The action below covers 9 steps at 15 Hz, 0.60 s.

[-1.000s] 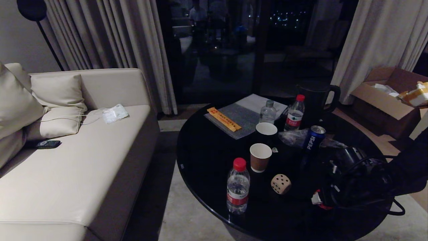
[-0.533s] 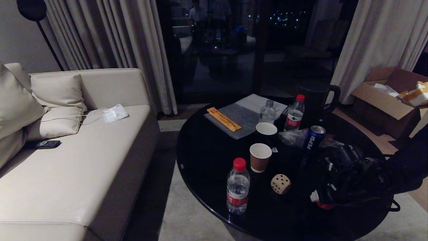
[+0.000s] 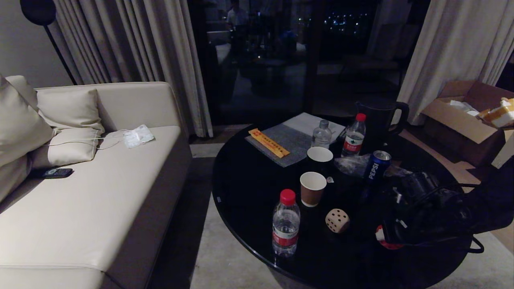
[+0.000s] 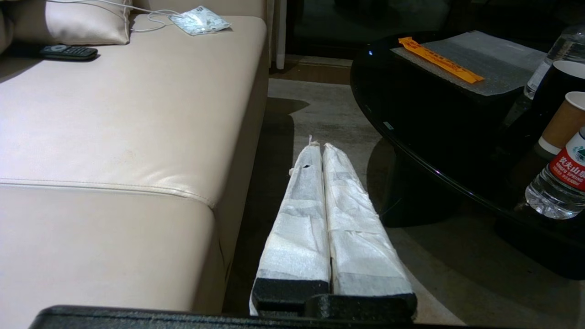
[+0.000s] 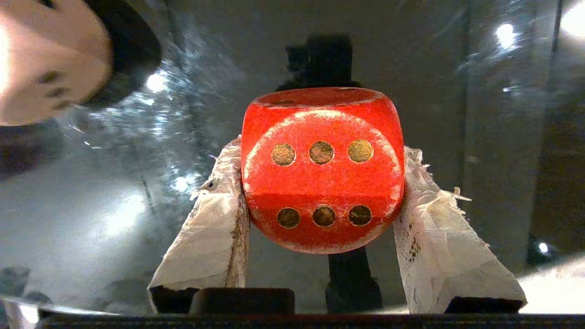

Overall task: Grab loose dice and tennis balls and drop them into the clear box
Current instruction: Pick up toys out of the box, then put the toys in the box

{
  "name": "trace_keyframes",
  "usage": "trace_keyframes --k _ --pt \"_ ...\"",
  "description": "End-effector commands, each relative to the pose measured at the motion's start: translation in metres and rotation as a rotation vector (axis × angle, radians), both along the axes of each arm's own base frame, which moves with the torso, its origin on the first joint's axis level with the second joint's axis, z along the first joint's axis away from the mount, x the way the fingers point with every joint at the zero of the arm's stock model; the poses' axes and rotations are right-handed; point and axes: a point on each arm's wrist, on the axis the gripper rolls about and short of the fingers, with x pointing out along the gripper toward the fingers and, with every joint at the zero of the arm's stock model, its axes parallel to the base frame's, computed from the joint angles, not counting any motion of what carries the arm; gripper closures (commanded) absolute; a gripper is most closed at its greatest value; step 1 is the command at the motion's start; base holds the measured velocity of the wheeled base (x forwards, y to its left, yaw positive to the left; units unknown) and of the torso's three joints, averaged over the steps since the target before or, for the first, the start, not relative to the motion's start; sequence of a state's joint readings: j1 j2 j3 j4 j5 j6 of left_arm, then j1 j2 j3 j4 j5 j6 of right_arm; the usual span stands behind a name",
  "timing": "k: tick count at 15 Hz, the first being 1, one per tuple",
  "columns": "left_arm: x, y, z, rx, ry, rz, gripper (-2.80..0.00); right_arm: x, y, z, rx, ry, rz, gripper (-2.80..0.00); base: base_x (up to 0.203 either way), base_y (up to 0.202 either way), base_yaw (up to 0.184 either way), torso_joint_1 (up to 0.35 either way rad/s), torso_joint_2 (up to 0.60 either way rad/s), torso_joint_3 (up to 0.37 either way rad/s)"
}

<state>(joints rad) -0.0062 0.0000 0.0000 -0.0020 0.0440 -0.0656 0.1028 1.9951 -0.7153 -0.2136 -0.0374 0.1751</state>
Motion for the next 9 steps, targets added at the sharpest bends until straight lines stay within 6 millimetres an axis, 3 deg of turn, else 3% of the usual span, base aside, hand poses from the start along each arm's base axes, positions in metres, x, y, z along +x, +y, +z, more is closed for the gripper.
trace_keyframes --k 1,4,9 --pt "0.000 0.000 0.000 0.000 0.002 0.000 0.00 -0.009 -0.001 0.031 0.008 -0.099 -0.007 0.00 0.000 0.000 0.000 0.000 0.00 0.000" --pt "0.000 0.000 0.000 0.000 0.003 0.000 0.00 -0.039 -0.004 0.082 0.007 -0.247 -0.020 0.00 0.000 0.000 0.000 0.000 0.00 0.000" --pt "0.000 0.000 0.000 0.000 0.002 0.000 0.00 -0.126 -0.015 0.155 0.010 -0.475 -0.075 0.00 0.000 0.000 0.000 0.000 0.00 0.000"
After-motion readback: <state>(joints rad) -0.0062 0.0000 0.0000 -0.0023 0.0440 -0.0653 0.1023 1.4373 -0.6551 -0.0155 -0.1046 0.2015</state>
